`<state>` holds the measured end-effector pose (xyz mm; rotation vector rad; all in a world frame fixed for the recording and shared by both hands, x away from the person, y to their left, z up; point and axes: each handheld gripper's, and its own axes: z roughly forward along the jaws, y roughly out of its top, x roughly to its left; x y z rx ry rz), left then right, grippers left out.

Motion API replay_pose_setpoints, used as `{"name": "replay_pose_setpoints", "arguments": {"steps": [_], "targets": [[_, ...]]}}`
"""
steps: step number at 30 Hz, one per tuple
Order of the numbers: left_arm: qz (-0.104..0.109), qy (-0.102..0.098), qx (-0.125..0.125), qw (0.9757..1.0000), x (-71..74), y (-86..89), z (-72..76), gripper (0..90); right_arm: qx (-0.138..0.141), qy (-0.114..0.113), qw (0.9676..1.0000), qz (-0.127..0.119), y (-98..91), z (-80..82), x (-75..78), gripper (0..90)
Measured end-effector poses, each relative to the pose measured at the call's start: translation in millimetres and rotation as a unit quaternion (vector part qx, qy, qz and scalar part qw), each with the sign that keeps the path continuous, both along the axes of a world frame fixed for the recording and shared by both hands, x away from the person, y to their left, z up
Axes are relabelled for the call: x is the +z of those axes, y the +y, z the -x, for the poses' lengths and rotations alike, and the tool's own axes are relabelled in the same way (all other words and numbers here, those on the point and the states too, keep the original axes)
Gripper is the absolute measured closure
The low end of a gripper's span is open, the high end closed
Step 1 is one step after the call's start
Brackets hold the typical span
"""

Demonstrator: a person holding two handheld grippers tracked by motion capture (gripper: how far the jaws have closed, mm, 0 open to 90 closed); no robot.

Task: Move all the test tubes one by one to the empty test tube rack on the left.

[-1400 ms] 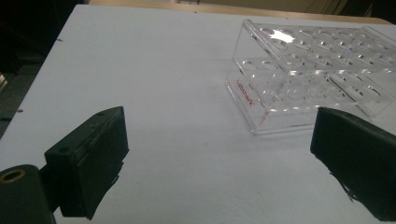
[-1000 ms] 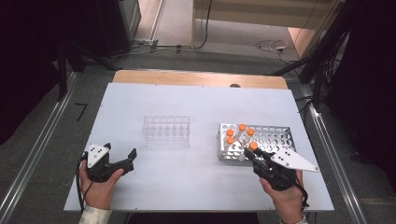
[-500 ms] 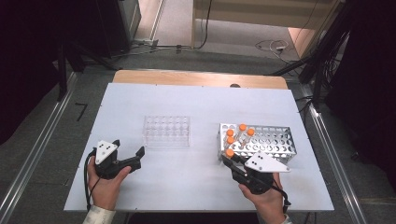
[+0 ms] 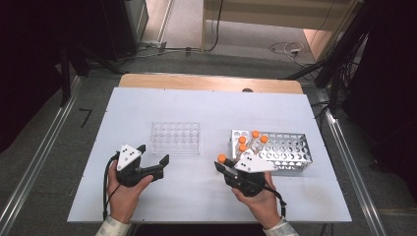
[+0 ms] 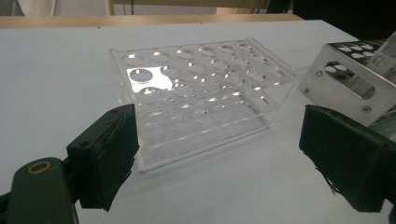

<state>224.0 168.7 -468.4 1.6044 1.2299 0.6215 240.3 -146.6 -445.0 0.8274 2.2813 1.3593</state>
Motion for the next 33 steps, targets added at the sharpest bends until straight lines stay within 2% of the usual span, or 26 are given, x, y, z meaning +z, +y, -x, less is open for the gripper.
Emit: {"name": "replay_pose_setpoints", "arguments": {"steps": [13, 18, 23, 25, 28, 33], "targets": [[0.001, -0.007, -0.04, 0.9992, 15.5, -21.8, -1.7, 15.6, 0.011, -0.003, 0.9999, 0.012, 32.1, -13.9, -6.8, 72.0], [0.005, -0.008, -0.054, 0.9985, 24.8, -31.6, -1.7, 21.2, 0.017, -0.003, 0.9998, 0.013, 42.9, -17.4, -7.5, 72.0], [0.01, -0.02, -0.088, 0.9959, 37.7, -48.7, -0.8, 26.6, 0.021, -0.004, 0.9997, 0.014, 48.5, -18.0, -7.1, 72.0], [0.006, -0.022, -0.112, 0.9935, 42.8, -59.3, -1.3, 31.6, 0.024, -0.002, 0.9996, 0.014, 51.4, -17.9, -7.6, 72.0], [0.007, -0.023, -0.121, 0.9924, 44.2, -65.7, -2.0, 35.2, 0.025, -0.002, 0.9996, 0.014, 52.0, -18.2, -7.5, 72.0], [-0.007, -0.019, -0.136, 0.9904, 42.4, -74.6, -6.3, 46.3, 0.026, 0.0, 0.9996, 0.011, 51.2, -18.1, -6.7, 72.0]]}}
